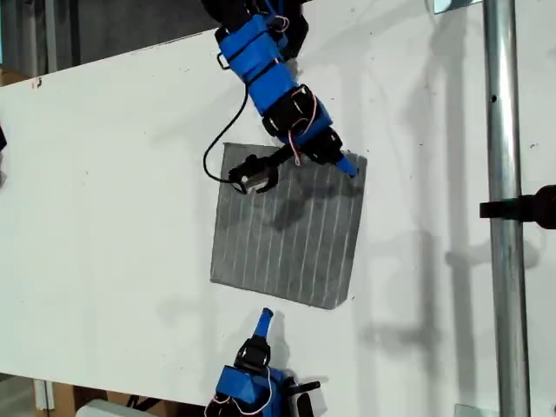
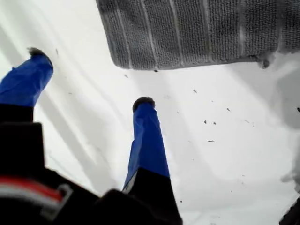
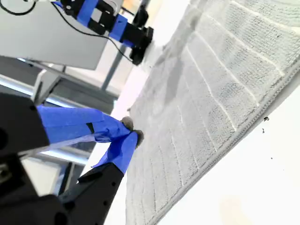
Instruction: Grasp corners of a towel and fold twice.
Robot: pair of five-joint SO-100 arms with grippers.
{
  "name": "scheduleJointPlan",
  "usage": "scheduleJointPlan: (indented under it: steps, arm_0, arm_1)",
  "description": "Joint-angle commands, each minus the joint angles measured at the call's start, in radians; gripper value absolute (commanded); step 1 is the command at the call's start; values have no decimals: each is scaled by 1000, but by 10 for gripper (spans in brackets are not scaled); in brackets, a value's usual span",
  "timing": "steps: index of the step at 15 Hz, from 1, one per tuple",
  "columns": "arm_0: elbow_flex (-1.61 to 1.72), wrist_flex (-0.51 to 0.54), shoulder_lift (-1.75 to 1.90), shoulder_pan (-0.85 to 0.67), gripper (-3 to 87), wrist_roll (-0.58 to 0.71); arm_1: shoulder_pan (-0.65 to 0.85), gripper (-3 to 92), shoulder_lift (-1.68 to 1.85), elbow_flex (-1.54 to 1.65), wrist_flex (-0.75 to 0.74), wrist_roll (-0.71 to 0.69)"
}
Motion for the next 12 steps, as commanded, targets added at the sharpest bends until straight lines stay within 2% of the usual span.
scheduleJointPlan:
  steps: [1, 5, 7, 8, 10, 12]
  arm_0:
    - [-6, 0, 3, -12, -26, -5]
    - [-5, 2, 5, -20, -26, 5]
    - [-5, 11, 11, -23, -26, 6]
    - [-3, 14, 21, -23, -26, 5]
    - [3, 21, 38, -28, -26, 6]
    - [2, 40, 52, -28, -26, 6]
  arm_1:
    - [-15, 360, -69, -31, -35, -18]
    - [31, 352, -250, -31, -101, -69]
    - [64, 314, -287, -29, -169, -89]
    - [72, 270, -305, -29, -201, -95]
    - [92, -1, -327, -18, -247, -101]
    - [95, -1, -327, -14, -298, -110]
